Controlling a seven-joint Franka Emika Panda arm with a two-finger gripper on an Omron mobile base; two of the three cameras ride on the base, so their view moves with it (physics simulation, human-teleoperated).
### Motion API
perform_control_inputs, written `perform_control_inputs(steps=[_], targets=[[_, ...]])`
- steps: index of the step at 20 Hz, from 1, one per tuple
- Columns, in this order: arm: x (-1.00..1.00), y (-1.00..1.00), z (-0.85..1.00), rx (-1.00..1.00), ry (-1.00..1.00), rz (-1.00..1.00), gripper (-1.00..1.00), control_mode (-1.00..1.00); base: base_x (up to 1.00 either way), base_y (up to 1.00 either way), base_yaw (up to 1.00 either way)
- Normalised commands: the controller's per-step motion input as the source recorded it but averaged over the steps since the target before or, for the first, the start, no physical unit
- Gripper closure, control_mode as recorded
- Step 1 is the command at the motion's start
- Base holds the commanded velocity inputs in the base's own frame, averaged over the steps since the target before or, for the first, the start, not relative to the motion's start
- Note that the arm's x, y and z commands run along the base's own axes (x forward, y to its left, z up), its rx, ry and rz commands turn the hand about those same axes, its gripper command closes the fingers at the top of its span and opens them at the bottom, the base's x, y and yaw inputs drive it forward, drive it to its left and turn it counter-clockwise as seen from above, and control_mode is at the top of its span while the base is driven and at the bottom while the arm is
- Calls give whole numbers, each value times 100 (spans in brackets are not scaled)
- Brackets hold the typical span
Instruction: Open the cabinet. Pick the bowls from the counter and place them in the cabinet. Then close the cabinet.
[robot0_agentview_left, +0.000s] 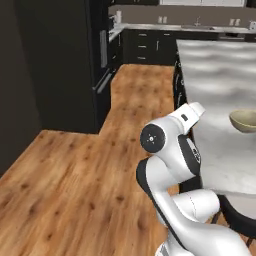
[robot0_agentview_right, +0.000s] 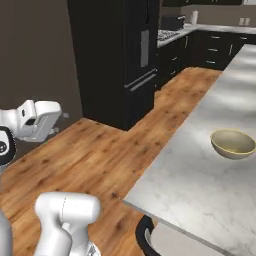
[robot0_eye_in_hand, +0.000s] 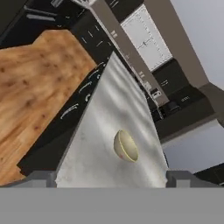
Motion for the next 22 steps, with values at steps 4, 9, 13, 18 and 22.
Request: perform_control_inputs(steps=[4, 9, 13, 18, 22], targets=[[0, 0, 0, 0, 0, 0, -100, 100, 68, 14, -85], [0, 0, 0, 0, 0, 0, -100, 100, 31, 40, -94], [0, 0, 0, 0, 0, 0, -100, 100, 18, 59, -89], [0, 0, 0, 0, 0, 0, -100, 100, 33, 67, -86], [0, 0, 0, 0, 0, 0, -100, 100, 20, 96, -74]])
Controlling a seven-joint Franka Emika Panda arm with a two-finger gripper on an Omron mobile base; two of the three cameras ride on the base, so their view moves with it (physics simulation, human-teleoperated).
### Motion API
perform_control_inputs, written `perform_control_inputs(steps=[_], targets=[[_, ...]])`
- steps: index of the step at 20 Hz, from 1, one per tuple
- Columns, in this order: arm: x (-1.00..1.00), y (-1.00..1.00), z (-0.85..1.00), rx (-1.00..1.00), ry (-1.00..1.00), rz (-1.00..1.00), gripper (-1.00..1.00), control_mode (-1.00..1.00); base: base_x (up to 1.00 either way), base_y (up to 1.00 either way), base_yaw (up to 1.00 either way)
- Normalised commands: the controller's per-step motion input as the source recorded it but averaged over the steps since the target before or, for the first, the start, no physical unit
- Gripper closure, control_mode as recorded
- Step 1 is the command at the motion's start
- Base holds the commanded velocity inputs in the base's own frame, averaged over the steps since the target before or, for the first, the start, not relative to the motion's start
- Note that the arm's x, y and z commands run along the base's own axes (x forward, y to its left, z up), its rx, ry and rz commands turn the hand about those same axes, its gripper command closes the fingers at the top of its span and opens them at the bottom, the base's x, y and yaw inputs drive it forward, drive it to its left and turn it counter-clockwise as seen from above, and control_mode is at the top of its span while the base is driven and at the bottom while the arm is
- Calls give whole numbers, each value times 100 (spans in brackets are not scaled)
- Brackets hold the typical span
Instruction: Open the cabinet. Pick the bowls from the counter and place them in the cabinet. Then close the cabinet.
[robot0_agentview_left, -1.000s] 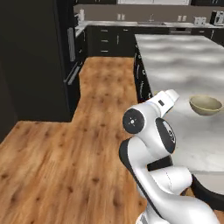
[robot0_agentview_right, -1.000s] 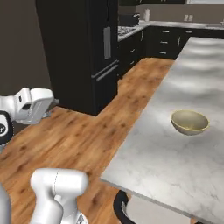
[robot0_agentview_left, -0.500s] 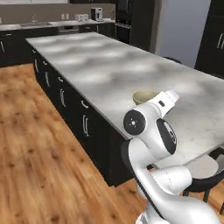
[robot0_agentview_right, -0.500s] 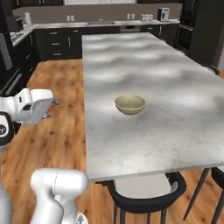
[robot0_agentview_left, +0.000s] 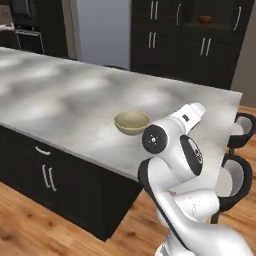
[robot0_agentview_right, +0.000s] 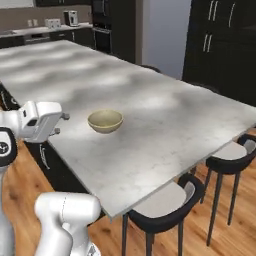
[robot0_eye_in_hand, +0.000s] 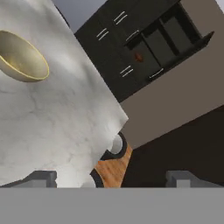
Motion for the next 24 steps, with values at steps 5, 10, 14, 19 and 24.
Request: perform_control_inputs(steps=[5, 10, 14, 19, 24], targets=[[0, 0, 0, 0, 0, 0, -100, 100, -11, 90, -67], [0, 0, 0, 0, 0, 0, -100, 100, -40, 89, -58], [0, 0, 0, 0, 0, 0, -100, 100, 7, 99, -65], [0, 0, 0, 0, 0, 0, -100, 100, 53, 100, -69], [0, 0, 0, 0, 0, 0, -100, 100, 54, 100, -64]])
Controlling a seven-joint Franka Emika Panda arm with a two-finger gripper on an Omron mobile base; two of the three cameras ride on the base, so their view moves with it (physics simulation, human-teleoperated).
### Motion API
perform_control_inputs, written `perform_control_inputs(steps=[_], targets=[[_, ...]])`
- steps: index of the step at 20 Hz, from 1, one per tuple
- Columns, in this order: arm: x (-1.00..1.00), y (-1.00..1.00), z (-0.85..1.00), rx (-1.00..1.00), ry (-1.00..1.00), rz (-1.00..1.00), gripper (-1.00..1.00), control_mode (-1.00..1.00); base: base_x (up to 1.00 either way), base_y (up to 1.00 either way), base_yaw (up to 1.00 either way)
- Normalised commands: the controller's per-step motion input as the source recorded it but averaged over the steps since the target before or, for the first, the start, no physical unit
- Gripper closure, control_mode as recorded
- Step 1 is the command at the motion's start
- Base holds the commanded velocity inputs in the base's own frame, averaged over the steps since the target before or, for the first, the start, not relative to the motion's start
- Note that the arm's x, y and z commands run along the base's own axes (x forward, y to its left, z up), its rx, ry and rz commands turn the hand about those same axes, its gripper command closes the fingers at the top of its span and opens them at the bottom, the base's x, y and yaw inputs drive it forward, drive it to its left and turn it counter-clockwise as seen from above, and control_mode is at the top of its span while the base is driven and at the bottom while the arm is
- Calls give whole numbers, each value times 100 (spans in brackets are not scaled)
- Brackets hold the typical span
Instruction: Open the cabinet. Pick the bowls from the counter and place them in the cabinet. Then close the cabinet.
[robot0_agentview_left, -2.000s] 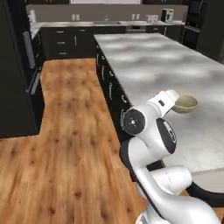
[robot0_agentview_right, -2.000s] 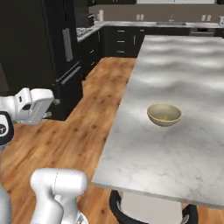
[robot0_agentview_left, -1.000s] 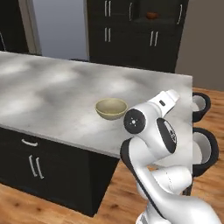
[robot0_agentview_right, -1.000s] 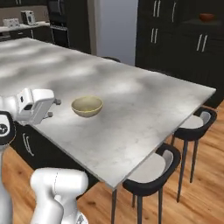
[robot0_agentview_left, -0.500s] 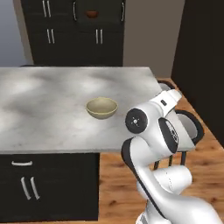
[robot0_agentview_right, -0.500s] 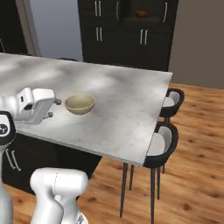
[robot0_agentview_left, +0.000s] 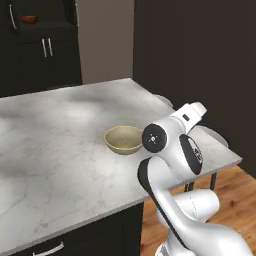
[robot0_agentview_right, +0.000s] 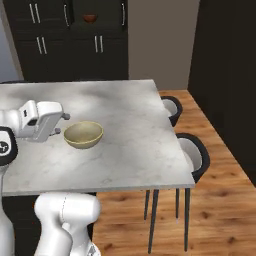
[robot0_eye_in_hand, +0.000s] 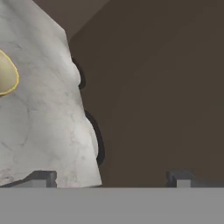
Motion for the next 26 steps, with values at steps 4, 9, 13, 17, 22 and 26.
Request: perform_control_inputs(steps=[4, 9, 13, 17, 22, 26], targets=[[0, 0, 0, 0, 0, 0, -100, 100, 45, 52, -22], [0, 0, 0, 0, 0, 0, -100, 100, 43, 6, 13], [0, 0, 0, 0, 0, 0, -100, 100, 47, -59, 41], [0, 0, 0, 0, 0, 0, -100, 100, 36, -33, 23], [0, 0, 0, 0, 0, 0, -100, 100, 84, -9, 10], [34, 0, 0, 0, 20, 8, -100, -100, 19, 0, 1]])
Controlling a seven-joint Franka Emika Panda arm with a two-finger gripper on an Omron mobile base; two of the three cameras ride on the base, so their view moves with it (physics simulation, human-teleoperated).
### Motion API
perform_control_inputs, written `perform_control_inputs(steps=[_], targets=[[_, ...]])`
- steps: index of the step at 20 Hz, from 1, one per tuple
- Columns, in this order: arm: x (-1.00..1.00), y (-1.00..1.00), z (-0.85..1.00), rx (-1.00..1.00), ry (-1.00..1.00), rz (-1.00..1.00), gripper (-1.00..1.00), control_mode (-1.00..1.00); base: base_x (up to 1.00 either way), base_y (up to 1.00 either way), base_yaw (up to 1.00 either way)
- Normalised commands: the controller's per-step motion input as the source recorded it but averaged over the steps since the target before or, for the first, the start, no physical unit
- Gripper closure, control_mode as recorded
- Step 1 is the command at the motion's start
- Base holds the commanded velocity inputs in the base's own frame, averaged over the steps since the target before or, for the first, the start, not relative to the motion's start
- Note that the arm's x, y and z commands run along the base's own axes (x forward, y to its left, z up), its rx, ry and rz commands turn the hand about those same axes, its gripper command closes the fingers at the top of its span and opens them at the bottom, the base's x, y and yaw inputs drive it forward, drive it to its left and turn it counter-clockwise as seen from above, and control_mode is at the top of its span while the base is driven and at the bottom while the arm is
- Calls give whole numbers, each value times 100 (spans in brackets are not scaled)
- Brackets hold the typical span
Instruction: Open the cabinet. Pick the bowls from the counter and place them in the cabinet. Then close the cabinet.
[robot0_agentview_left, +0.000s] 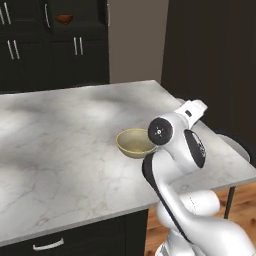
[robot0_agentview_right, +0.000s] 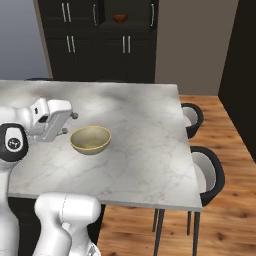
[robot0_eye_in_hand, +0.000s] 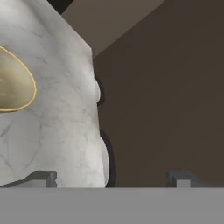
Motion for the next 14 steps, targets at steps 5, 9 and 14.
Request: perform_control_inputs(steps=[5, 9, 14], targets=[[29, 11, 0, 0, 50, 27, -100, -100, 0, 0, 0], [10, 15, -21, 3, 42, 31, -100, -100, 0, 0, 0], [0, 2, -17, 11, 13, 6, -100, -100, 0, 0, 0]])
